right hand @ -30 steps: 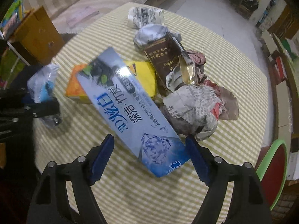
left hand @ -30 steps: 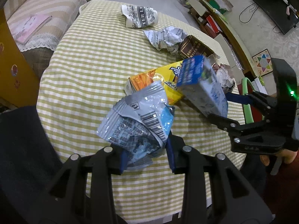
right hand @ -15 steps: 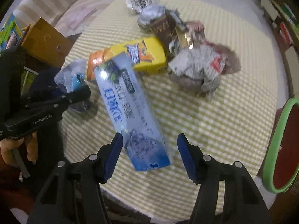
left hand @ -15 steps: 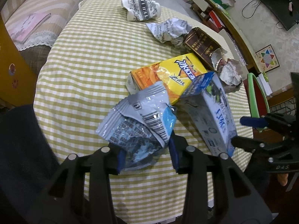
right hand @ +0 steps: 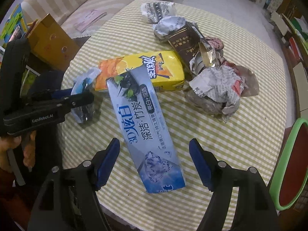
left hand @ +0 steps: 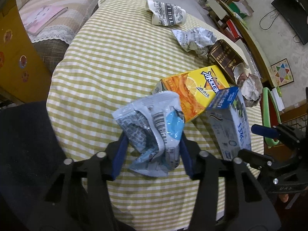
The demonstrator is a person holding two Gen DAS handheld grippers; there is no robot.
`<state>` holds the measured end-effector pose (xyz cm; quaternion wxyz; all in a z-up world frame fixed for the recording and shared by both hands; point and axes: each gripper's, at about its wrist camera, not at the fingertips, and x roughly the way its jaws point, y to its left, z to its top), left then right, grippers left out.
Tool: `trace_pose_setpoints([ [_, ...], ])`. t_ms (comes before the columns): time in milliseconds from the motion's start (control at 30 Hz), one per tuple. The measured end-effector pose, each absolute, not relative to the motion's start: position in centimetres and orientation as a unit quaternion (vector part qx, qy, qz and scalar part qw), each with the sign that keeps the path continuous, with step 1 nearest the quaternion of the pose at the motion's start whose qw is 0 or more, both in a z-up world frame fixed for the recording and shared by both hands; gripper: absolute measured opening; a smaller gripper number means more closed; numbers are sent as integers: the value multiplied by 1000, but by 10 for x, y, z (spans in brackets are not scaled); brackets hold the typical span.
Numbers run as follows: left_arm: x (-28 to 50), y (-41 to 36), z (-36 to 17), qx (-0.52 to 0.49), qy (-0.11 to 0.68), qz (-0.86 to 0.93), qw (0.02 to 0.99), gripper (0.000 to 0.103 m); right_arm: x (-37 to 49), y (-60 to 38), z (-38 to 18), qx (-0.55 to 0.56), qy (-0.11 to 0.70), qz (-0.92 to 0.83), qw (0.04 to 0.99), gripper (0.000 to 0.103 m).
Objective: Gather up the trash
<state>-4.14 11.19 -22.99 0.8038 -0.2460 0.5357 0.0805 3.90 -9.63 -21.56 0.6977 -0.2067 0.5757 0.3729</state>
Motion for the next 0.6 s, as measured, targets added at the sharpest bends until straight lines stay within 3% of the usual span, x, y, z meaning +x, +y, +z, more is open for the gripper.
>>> trace_pose_setpoints([
  [133,-45,109,-229,-247,533,75,806,32,43,-98,-216,-197,575,368,703,72],
  [333,-46,110,-225,-245,528,76,809,31,39,-91,-228,-192,583,364,700,72],
  [433,-47,110,-225,-245,527,78,810,31,36,-94,-230,-189,583,362,703,56],
  [600,-48,106,-216,-236,518,80,818,31,34,-108,-214,-151,571,364,720,55],
])
